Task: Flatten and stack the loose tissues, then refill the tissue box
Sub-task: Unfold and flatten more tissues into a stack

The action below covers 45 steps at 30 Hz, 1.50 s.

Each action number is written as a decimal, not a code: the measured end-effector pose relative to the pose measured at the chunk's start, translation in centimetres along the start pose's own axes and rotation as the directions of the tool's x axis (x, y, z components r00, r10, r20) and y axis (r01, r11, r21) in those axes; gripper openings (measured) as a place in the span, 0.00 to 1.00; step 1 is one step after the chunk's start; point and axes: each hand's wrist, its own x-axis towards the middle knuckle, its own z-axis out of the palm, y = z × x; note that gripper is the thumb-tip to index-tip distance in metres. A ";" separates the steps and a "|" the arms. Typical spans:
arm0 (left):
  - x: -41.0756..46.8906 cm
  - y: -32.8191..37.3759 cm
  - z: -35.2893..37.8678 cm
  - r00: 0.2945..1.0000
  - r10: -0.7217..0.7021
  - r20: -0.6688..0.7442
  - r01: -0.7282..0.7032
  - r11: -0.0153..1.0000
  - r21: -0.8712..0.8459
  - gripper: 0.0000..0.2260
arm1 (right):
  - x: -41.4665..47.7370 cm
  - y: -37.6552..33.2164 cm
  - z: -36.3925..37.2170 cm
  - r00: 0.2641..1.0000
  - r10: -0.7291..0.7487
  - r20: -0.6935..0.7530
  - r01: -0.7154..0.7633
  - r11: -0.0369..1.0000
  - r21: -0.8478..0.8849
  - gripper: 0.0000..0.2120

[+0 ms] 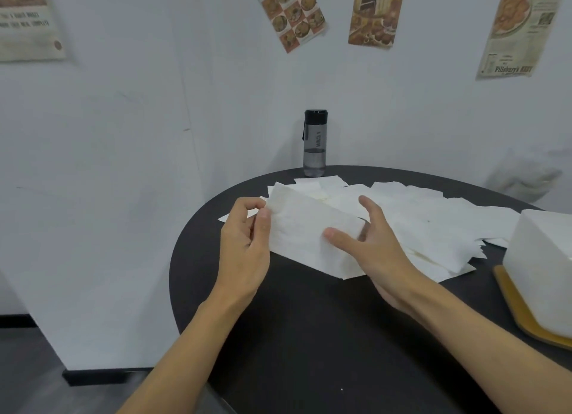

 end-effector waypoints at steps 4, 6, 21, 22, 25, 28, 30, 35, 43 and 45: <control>-0.4 0.3 -0.3 0.992 -0.110 0.058 0.113 0.993 -0.045 0.07 | -0.2 -0.6 -0.3 1.000 -0.009 -0.018 0.010 0.999 0.032 0.09; -0.6 0.4 -0.5 0.972 -0.197 0.124 0.207 0.975 -0.074 0.16 | -0.3 -0.7 -0.6 1.000 0.005 0.012 -0.005 1.000 -0.013 0.06; -1.7 -1.1 -1.4 0.791 -0.283 0.543 0.080 0.927 0.366 0.13 | 0.0 -0.6 -4.3 0.987 -0.036 0.158 0.140 0.673 -0.726 0.07; -1.7 -1.3 -1.3 0.783 -0.282 0.554 0.044 0.914 0.403 0.12 | 0.1 -0.4 -4.5 0.987 -0.023 0.158 0.134 0.658 -0.741 0.08; -1.9 -1.3 -1.2 0.776 -0.288 0.561 0.003 0.891 0.453 0.09 | -0.1 -0.2 -4.8 0.973 0.050 0.225 0.141 0.644 -0.752 0.14; -2.0 -1.4 -1.0 0.780 -0.292 0.554 -0.013 0.877 0.481 0.07 | -0.5 -0.3 -4.7 0.958 0.076 0.276 0.174 0.610 -0.773 0.17; -2.1 -1.6 -1.0 0.789 -0.283 0.546 -0.028 0.870 0.492 0.06 | -0.5 -0.2 -4.8 0.961 0.039 0.275 0.201 0.588 -0.783 0.15; -2.3 -1.5 -0.9 0.808 -0.257 0.530 -0.072 0.850 0.523 0.04 | -0.1 0.1 -4.9 0.962 -0.047 0.270 0.250 0.553 -0.795 0.07; -2.4 -1.6 -0.9 0.824 -0.243 0.511 -0.101 0.826 0.554 0.07 | 0.4 -0.1 -5.7 0.934 -0.031 0.355 0.314 0.541 -0.780 0.06; -2.5 -1.6 -0.9 0.823 -0.235 0.517 -0.119 0.818 0.563 0.08 | 0.3 -0.2 -5.3 0.930 -0.047 0.364 0.337 0.500 -0.797 0.06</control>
